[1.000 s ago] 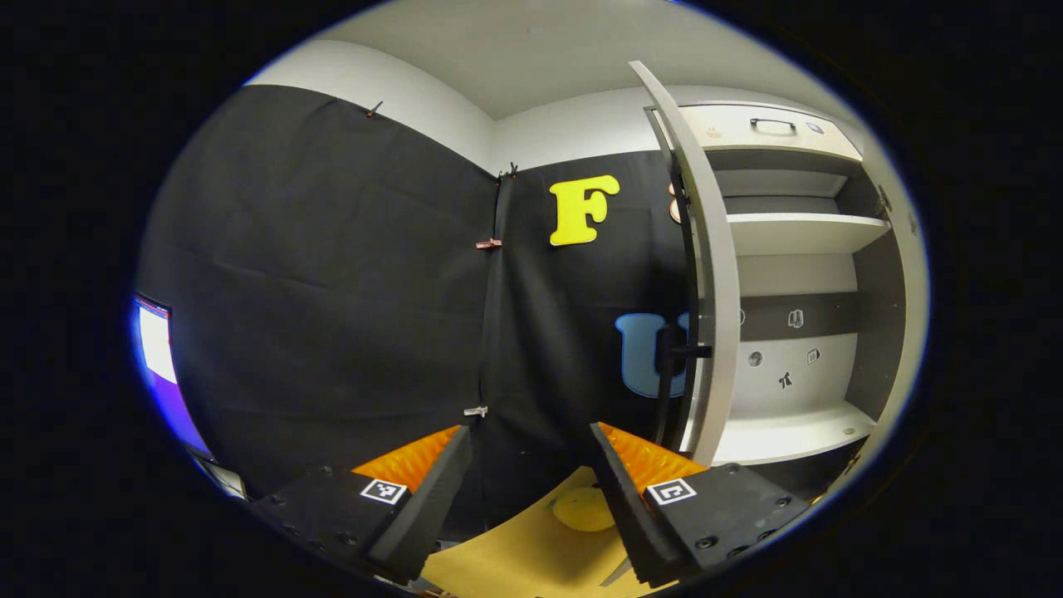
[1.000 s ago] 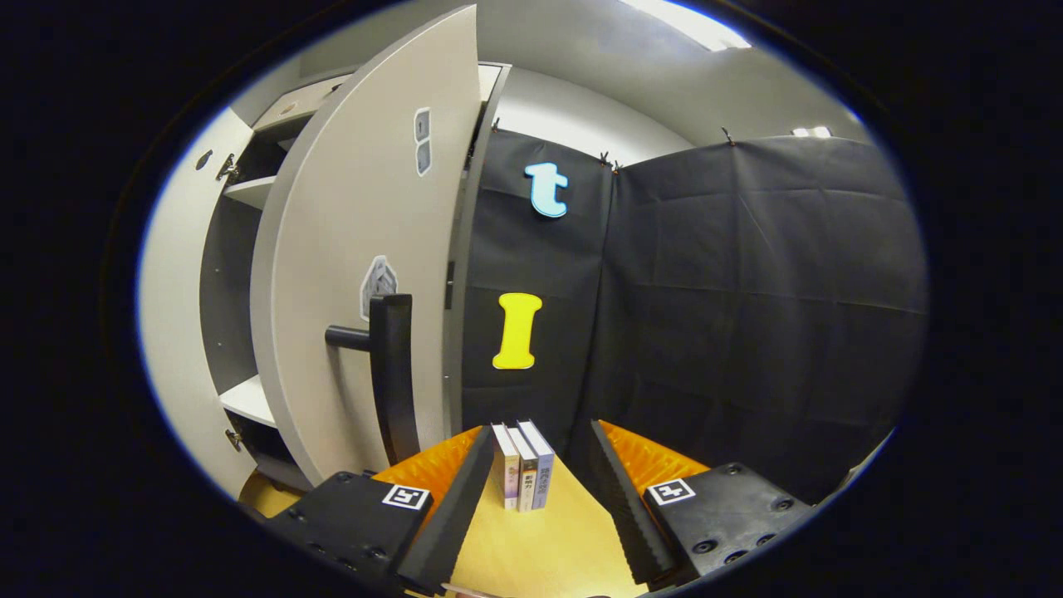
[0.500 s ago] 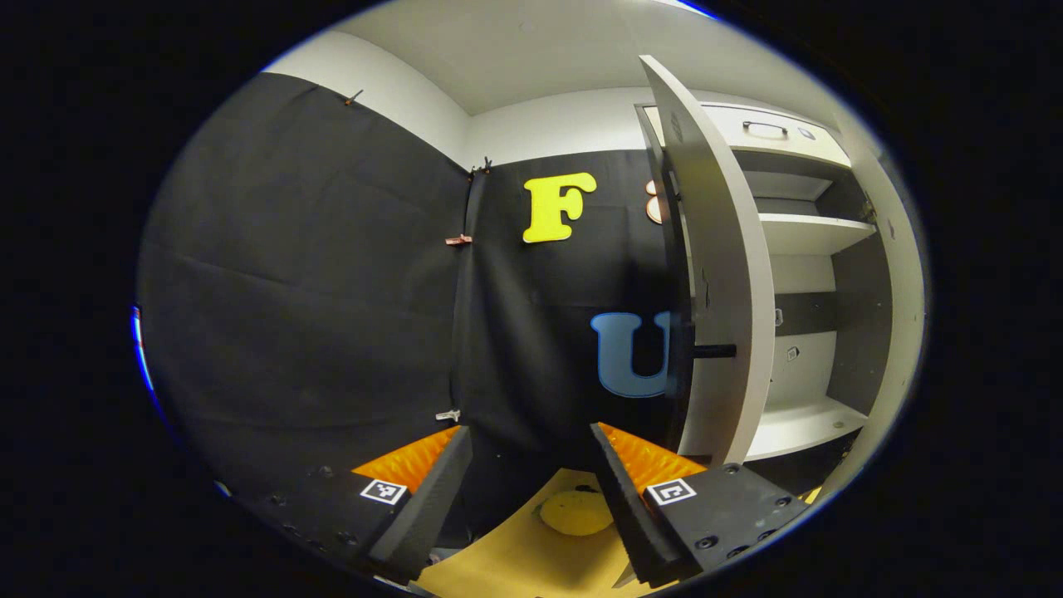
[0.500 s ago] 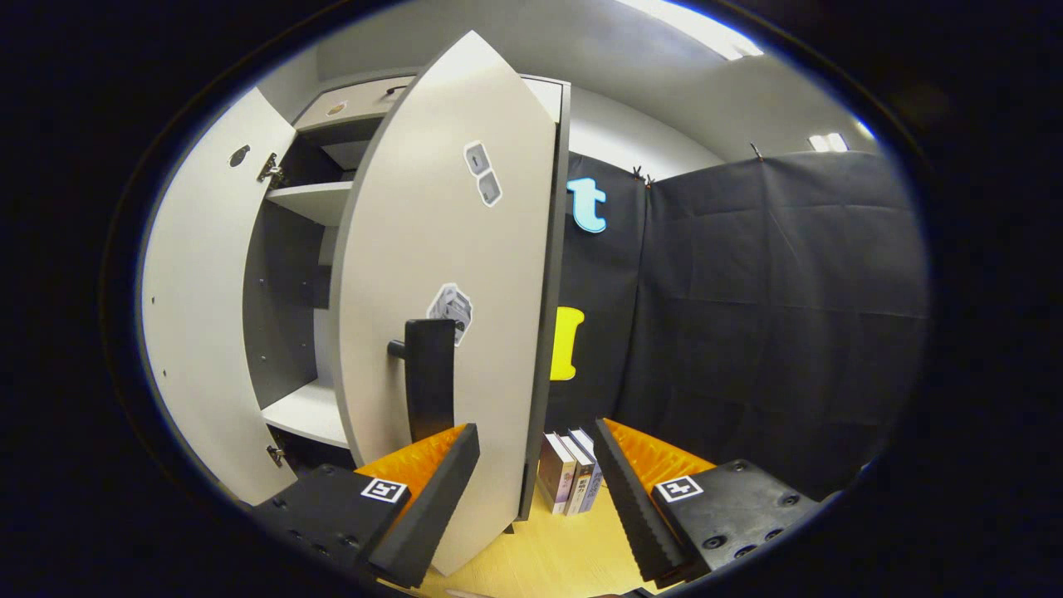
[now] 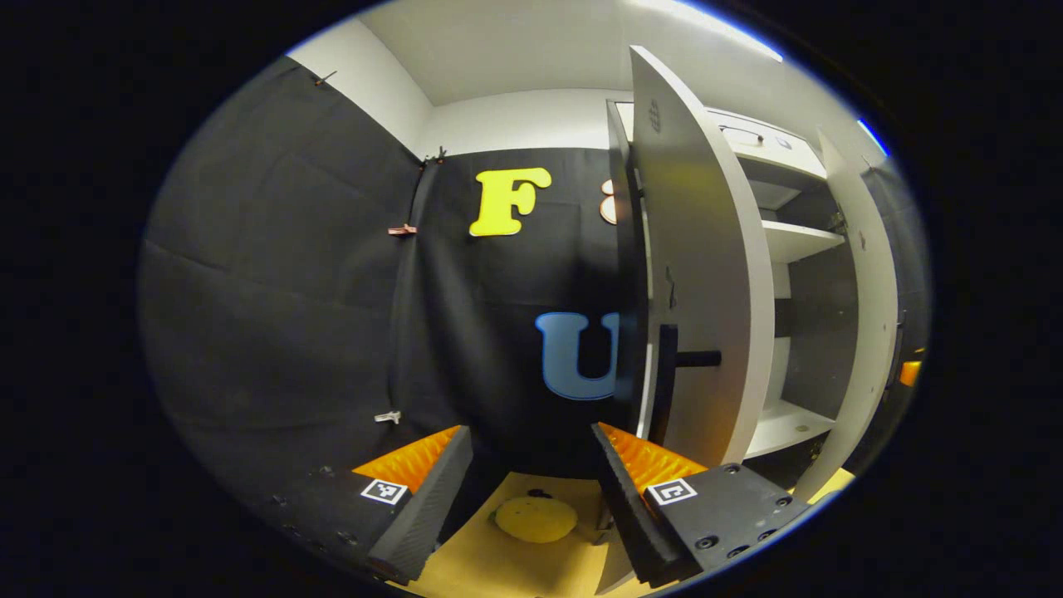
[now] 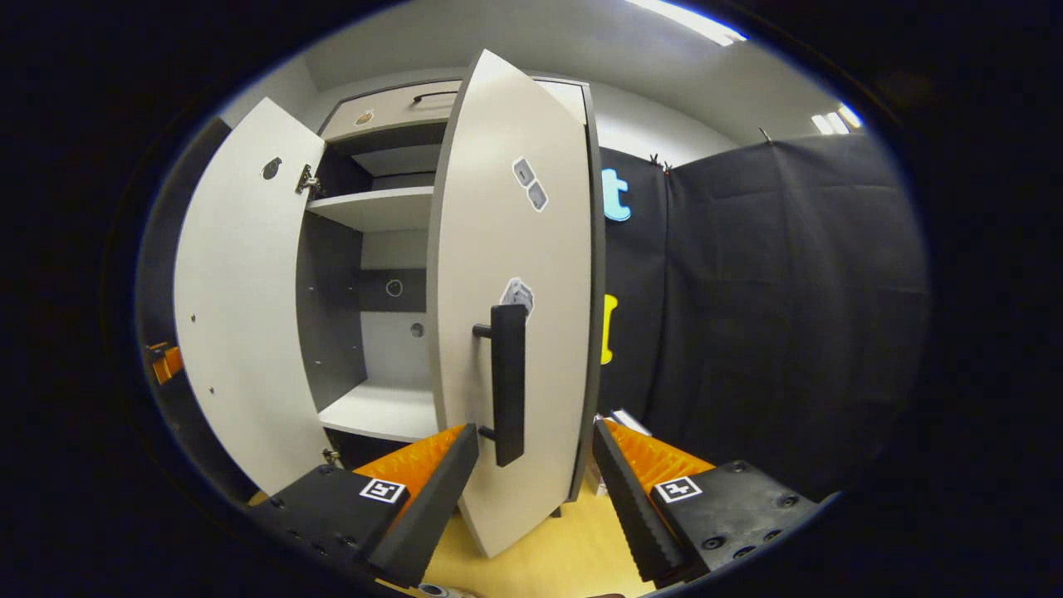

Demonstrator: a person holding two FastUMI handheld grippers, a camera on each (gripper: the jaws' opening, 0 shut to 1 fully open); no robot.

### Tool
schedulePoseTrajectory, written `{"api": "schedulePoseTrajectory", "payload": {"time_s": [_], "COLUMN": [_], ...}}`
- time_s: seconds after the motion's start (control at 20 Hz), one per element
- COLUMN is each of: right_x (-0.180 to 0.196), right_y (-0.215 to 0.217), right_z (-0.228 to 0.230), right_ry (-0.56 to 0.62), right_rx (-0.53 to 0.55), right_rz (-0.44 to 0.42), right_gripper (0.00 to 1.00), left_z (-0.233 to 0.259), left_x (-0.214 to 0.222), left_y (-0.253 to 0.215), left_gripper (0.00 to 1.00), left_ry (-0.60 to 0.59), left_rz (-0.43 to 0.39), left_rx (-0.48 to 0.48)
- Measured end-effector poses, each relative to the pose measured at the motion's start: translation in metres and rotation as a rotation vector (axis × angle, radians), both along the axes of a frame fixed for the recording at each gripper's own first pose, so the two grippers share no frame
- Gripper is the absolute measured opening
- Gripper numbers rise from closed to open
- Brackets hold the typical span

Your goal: Grasp the bottle in the cabinet with the left hand and place it on the coaster, then close the right door with the right hand and the left door with the left hand.

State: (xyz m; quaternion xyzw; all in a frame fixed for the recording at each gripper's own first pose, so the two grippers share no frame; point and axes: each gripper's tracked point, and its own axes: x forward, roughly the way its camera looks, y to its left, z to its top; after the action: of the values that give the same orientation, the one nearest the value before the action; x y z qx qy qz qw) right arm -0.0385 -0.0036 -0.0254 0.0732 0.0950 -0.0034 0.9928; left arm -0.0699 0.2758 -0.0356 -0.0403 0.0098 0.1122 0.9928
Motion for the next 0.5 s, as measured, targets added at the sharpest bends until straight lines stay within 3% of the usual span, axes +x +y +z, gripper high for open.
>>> {"api": "schedulePoseTrajectory", "payload": {"time_s": [0.05,0.1,0.25,0.35,0.4,0.45,0.5], "right_x": [-0.002,-0.003,-0.006,-0.006,-0.006,-0.005,-0.004], "right_y": [0.004,0.003,-0.008,-0.005,-0.002,0.001,0.003], "right_z": [0.001,0.002,0.006,0.008,0.01,0.011,0.013], "right_ry": [0.008,0.009,-0.012,-0.011,-0.014,-0.019,-0.027], "right_rx": [0.026,0.036,-0.017,-0.037,-0.039,-0.043,-0.05], "right_rz": [0.016,0.007,-0.047,-0.055,-0.053,-0.051,-0.048], "right_gripper": [0.93,0.93,0.92,0.93,0.93,0.93,0.93], "left_z": [0.0,0.001,0.004,0.006,0.007,0.008,0.008], "left_x": [0.001,0.002,0.006,0.009,0.01,0.012,0.012], "left_y": [-0.002,-0.004,-0.009,-0.013,-0.015,-0.016,-0.017], "left_gripper": [0.89,0.86,0.89,0.83,0.85,0.78,0.82], "left_ry": [-0.002,-0.003,-0.008,-0.006,-0.005,-0.003,-0.006], "left_rz": [-0.024,-0.053,-0.133,-0.181,-0.197,-0.207,-0.213], "left_rx": [0.006,0.015,0.039,0.043,0.038,0.034,0.039]}}
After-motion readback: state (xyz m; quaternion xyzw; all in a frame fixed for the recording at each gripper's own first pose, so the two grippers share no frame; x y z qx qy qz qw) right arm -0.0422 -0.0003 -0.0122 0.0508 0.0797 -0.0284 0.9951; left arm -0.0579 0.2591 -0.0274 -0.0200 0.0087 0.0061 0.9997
